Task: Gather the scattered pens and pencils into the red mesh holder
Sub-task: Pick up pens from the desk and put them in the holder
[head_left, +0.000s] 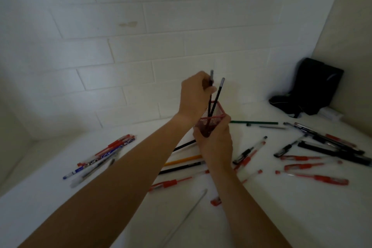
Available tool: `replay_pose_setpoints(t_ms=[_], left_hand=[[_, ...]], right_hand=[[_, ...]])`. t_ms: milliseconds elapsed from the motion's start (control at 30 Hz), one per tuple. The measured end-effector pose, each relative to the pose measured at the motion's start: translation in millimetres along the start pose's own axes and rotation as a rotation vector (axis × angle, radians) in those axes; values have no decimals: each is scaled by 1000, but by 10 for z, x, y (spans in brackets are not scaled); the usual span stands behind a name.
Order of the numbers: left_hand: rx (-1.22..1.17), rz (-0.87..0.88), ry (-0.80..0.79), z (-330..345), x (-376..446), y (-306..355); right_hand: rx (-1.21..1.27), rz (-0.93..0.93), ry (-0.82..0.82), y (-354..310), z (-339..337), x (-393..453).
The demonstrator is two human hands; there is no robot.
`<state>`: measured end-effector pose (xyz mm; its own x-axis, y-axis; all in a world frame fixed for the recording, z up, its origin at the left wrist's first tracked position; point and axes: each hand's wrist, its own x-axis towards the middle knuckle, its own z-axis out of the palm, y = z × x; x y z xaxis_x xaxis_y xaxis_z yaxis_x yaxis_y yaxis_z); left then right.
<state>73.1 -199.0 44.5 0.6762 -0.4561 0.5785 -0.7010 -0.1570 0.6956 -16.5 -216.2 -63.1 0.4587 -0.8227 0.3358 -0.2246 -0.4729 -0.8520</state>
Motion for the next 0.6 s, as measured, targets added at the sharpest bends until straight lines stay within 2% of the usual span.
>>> replay_pose_setpoints(t_ms=[100,167,233,367,467,533,600], left_hand=[[244,-31,-124,118,-49,-177],[340,-69,-130,127,-72,-272],[322,-97,-130,115,-44,-327],[398,-32,-263,112,35,-258],[379,-56,-319,131,62,-206],[284,-89,-294,54,56,-196],[277,-109,-185,-129,-20,-270]], right_hand=[[9,9,-6,28,12,23],[13,11,-6,47,21,29],[1,8,5,50,23,26],[7,-12,23,52,34,27],[7,-19,22,57,40,25],[-3,-26,20,69,41,32],[-23,-34,20,79,42,34]])
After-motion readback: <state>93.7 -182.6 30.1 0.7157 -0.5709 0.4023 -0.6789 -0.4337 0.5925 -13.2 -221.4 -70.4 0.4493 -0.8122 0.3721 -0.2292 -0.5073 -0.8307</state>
